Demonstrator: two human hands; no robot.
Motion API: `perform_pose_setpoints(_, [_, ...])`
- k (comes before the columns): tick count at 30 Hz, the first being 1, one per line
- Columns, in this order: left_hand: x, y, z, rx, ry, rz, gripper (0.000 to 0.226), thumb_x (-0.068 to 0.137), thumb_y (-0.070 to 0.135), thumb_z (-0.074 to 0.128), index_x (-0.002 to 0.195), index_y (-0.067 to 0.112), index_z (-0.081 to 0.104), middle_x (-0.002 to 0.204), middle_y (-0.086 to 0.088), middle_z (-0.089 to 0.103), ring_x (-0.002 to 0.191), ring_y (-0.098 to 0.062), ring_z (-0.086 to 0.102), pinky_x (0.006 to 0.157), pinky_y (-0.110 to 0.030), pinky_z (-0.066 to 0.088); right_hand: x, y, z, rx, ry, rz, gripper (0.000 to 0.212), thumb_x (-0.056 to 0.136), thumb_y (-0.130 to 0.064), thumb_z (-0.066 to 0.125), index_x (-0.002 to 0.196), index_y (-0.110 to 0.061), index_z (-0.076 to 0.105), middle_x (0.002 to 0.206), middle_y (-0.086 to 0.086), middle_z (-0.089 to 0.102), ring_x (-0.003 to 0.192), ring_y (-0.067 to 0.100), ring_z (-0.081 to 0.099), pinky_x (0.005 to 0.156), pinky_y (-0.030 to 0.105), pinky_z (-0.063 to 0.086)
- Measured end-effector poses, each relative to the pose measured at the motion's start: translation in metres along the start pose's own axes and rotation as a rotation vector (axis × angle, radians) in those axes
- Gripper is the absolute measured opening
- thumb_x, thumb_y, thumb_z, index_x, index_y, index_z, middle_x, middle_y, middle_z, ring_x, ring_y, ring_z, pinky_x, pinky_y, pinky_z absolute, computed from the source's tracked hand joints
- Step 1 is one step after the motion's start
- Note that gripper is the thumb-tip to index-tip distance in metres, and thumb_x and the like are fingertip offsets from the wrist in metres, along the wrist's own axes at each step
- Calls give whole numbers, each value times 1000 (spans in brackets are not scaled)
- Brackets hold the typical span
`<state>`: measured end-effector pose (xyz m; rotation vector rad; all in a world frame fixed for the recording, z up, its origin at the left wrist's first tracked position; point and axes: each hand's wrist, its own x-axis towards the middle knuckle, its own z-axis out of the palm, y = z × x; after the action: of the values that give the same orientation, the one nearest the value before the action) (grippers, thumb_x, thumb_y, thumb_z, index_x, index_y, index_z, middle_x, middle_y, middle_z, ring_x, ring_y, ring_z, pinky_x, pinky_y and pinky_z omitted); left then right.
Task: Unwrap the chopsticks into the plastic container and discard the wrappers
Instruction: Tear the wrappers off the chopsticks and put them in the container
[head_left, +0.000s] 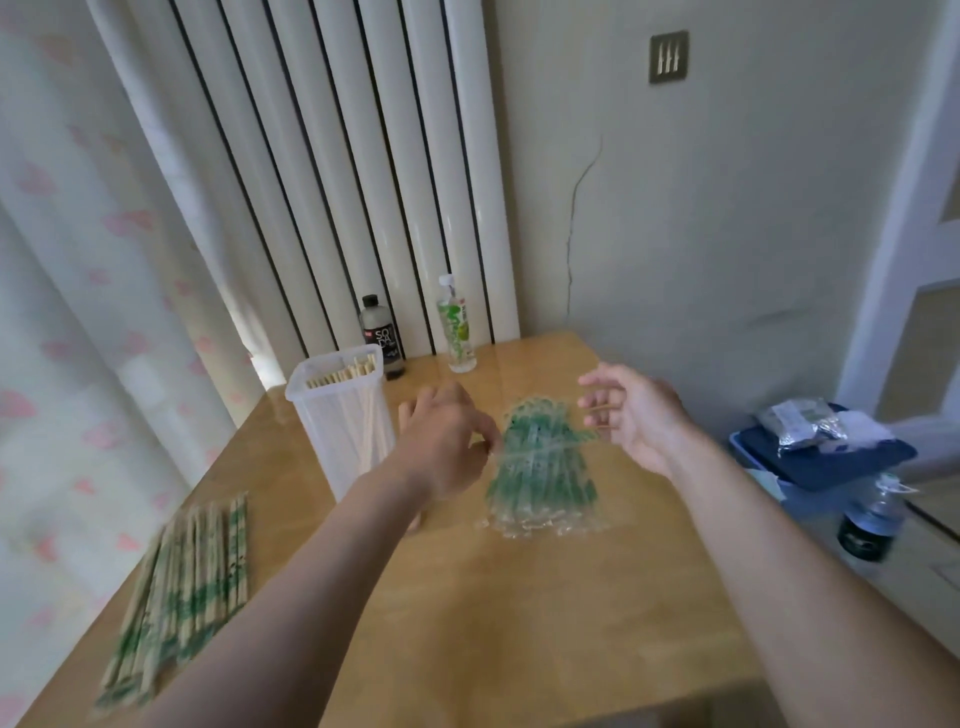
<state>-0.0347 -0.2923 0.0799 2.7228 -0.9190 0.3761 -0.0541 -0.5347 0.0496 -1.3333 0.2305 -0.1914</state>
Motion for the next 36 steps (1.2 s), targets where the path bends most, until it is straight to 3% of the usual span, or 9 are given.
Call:
perform_pose_setpoints(4, [8, 5, 0, 50, 166, 196, 22, 89, 15, 70, 98, 32, 80, 82, 11, 49, 89, -17, 50, 87, -41, 31, -11, 9, -8, -263, -630, 253, 43, 93, -33, 65, 123, -2, 64, 105, 18, 72, 82, 27, 67, 72, 36, 52])
perform_pose_setpoints(8, [17, -1, 15, 62, 309, 288, 19, 81, 10, 76, 93, 24, 81, 74, 6, 60, 73, -22, 61, 73, -41, 39, -15, 21, 1, -353, -860, 295, 36, 103, -26, 58, 127, 1, 63, 107, 21, 72, 82, 27, 68, 74, 36, 54])
perform_pose_setpoints(10, [19, -1, 20, 50, 282, 268, 26, 86, 12, 72, 109, 24, 77, 84, 4, 66, 81, -23, 65, 75, -41, 44, -15, 25, 6, -358, -764, 266, 25, 105, -20, 56, 113, 0, 68, 92, 16, 73, 69, 22, 65, 67, 33, 53])
perform_pose_setpoints(12, [20, -1, 26, -39, 186, 138, 50, 93, 15, 62, 141, 28, 56, 107, 4, 67, 96, -21, 65, 85, -42, 49, -12, 27, 9, -338, -615, 240, 21, 105, -18, 57, 104, -1, 69, 82, 13, 71, 63, 20, 61, 60, 31, 49])
perform_pose_setpoints(14, [19, -4, 33, -158, 103, -34, 60, 97, 14, 54, 153, 28, 38, 120, 3, 63, 106, -19, 61, 93, -40, 51, -8, 28, 10, -299, -435, 227, 21, 103, -19, 59, 103, 0, 67, 79, 9, 69, 61, 18, 59, 52, 29, 47])
perform_pose_setpoints(20, [-6, -19, 74, -249, -17, -254, 36, 99, 13, 47, 132, 14, 59, 107, -5, 69, 101, -23, 64, 87, -32, 51, 19, 46, 16, -547, 57, 162, 20, 100, -21, 62, 88, -4, 59, 69, 7, 54, 49, 21, 50, 45, 28, 44])
perform_pose_setpoints(26, [-23, -29, 115, -375, 24, -436, 25, 104, 28, 47, 121, 18, 63, 80, 7, 64, 74, -14, 59, 66, -28, 42, 35, 60, 25, -931, 165, 117, 34, 96, -29, 61, 69, -16, 45, 59, 3, 54, 43, 20, 53, 49, 23, 42])
perform_pose_setpoints(32, [-26, -40, 133, -483, 216, -565, 17, 100, 24, 49, 103, 20, 66, 78, 4, 65, 75, -16, 59, 65, -30, 40, 53, 69, 37, -1088, 190, 88, 43, 94, -48, 59, 70, -20, 38, 64, -2, 46, 52, 19, 44, 48, 26, 32])
perform_pose_setpoints(36, [-26, -43, 137, -519, 254, -574, 14, 100, 23, 49, 95, 22, 62, 75, 6, 62, 72, -14, 57, 62, -30, 35, 57, 73, 39, -1159, 220, 61, 41, 94, -59, 49, 76, -23, 40, 75, 0, 54, 64, 24, 54, 51, 28, 35])
